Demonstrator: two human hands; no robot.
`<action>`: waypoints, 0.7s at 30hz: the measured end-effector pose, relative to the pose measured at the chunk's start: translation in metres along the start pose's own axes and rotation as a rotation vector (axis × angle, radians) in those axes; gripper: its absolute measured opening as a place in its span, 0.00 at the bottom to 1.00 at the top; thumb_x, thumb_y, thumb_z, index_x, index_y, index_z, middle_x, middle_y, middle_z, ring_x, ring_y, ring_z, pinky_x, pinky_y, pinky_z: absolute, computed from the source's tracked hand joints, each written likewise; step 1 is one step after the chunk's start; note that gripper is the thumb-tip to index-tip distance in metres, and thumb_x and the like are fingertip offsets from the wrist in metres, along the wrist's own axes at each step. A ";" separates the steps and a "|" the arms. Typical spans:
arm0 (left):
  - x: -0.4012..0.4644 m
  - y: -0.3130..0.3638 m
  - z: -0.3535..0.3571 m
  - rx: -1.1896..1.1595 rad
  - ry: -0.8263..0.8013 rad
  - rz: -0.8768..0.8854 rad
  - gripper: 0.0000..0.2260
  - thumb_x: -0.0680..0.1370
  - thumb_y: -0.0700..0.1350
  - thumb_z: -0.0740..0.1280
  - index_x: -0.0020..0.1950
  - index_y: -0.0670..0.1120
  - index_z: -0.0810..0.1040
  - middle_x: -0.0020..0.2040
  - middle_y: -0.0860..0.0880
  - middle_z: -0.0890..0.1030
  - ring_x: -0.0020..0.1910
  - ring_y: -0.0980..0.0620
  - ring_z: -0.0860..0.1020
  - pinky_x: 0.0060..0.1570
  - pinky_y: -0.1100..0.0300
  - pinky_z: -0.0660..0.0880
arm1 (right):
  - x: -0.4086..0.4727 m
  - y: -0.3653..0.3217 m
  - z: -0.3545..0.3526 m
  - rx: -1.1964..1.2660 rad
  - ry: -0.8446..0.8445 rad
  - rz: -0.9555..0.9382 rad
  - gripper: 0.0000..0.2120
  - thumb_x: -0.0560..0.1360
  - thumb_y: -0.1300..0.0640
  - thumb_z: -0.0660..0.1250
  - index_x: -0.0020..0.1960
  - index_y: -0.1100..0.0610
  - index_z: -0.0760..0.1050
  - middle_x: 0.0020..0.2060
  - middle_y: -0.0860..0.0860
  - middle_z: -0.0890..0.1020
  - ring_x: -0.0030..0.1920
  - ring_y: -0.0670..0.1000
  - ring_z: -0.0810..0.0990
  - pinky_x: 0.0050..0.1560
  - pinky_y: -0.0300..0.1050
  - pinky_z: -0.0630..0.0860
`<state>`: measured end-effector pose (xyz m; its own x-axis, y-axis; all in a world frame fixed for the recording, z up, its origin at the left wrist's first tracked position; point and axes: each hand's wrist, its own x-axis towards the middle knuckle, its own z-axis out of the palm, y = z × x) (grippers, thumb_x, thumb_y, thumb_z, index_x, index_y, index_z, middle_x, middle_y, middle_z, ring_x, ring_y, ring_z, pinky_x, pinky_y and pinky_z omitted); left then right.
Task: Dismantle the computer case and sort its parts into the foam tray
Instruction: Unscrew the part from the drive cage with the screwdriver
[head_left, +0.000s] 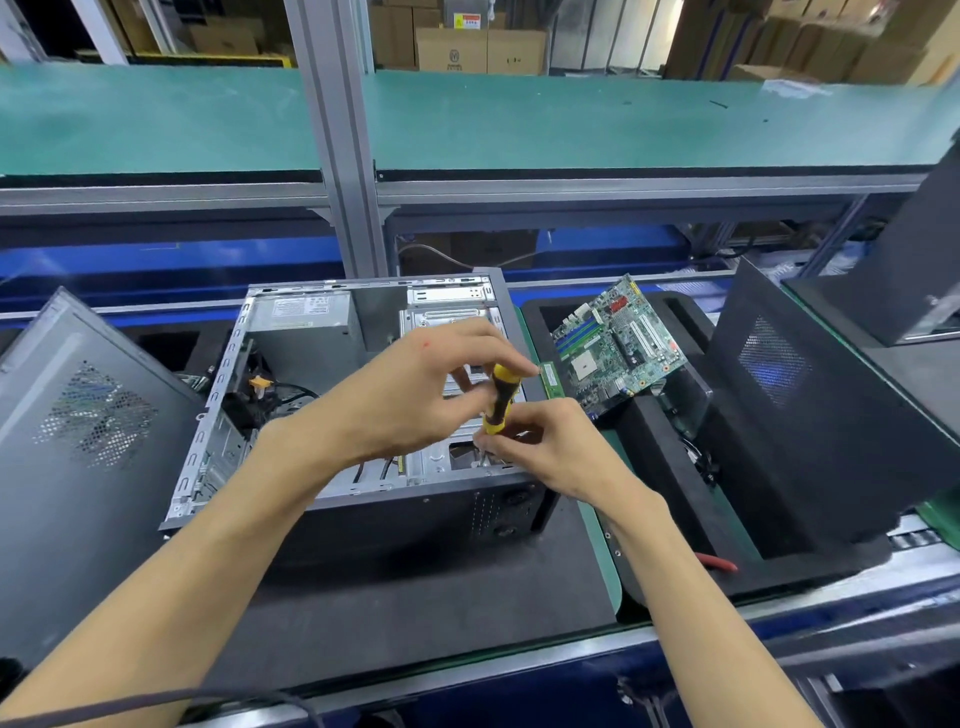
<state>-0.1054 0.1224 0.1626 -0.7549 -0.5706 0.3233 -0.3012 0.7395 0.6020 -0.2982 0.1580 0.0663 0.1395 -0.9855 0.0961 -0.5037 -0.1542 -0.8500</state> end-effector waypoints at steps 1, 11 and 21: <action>0.001 0.000 -0.001 0.030 0.023 -0.014 0.11 0.77 0.39 0.71 0.59 0.47 0.83 0.51 0.51 0.79 0.50 0.53 0.79 0.49 0.59 0.78 | 0.001 0.001 0.001 -0.005 -0.012 -0.002 0.05 0.77 0.54 0.74 0.42 0.52 0.84 0.30 0.42 0.82 0.32 0.39 0.76 0.38 0.33 0.73; -0.004 -0.002 -0.003 -0.026 -0.002 -0.065 0.13 0.79 0.42 0.70 0.64 0.50 0.78 0.61 0.56 0.78 0.57 0.54 0.78 0.55 0.62 0.76 | 0.003 -0.001 0.010 0.043 0.030 -0.007 0.13 0.73 0.56 0.77 0.34 0.43 0.79 0.34 0.43 0.83 0.32 0.41 0.78 0.39 0.35 0.74; 0.000 -0.004 0.002 0.324 0.138 -0.110 0.12 0.78 0.57 0.66 0.55 0.52 0.81 0.41 0.62 0.73 0.41 0.59 0.74 0.46 0.55 0.78 | 0.002 -0.011 0.011 0.027 -0.043 0.029 0.05 0.76 0.61 0.70 0.46 0.56 0.85 0.38 0.46 0.87 0.40 0.49 0.85 0.50 0.44 0.82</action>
<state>-0.1051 0.1206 0.1586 -0.6291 -0.6792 0.3780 -0.5612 0.7334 0.3836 -0.2830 0.1589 0.0706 0.1618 -0.9856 0.0494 -0.4848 -0.1230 -0.8660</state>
